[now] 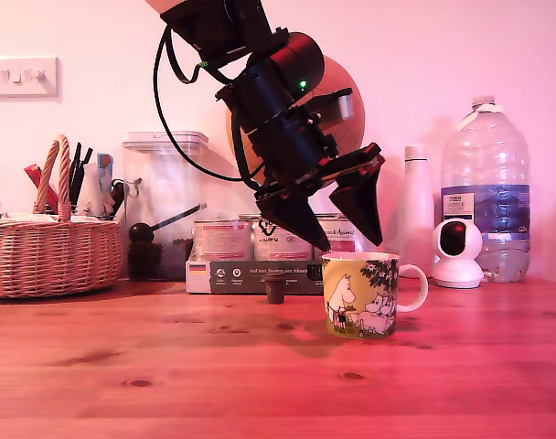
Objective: Pick up the coffee capsules on the table and drop them inside the coffee cup
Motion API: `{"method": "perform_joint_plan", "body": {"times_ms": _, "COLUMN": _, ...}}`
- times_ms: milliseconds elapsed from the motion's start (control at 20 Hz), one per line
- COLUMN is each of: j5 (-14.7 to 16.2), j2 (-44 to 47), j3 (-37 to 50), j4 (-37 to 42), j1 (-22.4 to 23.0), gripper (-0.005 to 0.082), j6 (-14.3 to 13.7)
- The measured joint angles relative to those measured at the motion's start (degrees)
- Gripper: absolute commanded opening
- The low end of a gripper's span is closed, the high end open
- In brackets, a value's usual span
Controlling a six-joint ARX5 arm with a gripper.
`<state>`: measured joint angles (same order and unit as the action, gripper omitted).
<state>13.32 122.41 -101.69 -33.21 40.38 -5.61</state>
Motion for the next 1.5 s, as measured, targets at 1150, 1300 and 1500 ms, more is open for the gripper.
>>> {"method": "perform_joint_plan", "body": {"times_ms": 1150, "j5": -1.90, "j2": -9.68, "j3": -0.15, "j4": 1.01, "j1": -0.83, "gripper": -0.0019, "j6": 0.00}}
{"method": "perform_joint_plan", "body": {"times_ms": 1300, "j5": -1.90, "j2": -10.10, "j3": -0.15, "j4": 1.11, "j1": -1.55, "gripper": -0.0019, "j6": -0.02}}
{"method": "perform_joint_plan", "body": {"times_ms": 1500, "j5": -1.88, "j2": -11.47, "j3": -0.13, "j4": 1.53, "j1": -2.47, "gripper": -0.0019, "j6": -0.02}}
